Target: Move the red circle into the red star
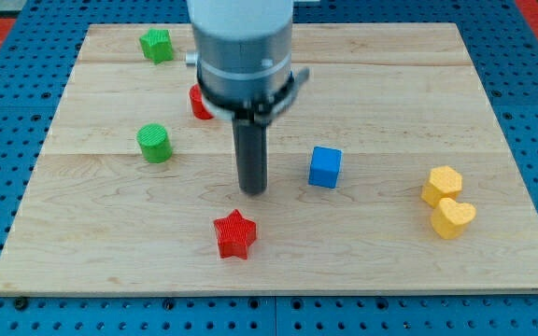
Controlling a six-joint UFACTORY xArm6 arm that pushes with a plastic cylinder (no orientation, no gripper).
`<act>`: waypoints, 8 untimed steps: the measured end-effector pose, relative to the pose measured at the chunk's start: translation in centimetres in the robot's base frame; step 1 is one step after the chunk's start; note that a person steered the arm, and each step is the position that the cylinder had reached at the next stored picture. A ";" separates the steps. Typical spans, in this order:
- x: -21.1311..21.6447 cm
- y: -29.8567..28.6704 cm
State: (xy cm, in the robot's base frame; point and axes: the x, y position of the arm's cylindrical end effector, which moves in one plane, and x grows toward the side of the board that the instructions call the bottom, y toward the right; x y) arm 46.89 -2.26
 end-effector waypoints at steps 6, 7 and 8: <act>0.3 -9.8; -0.4 -9.3; -1.3 -8.7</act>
State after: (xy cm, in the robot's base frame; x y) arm 45.55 -10.98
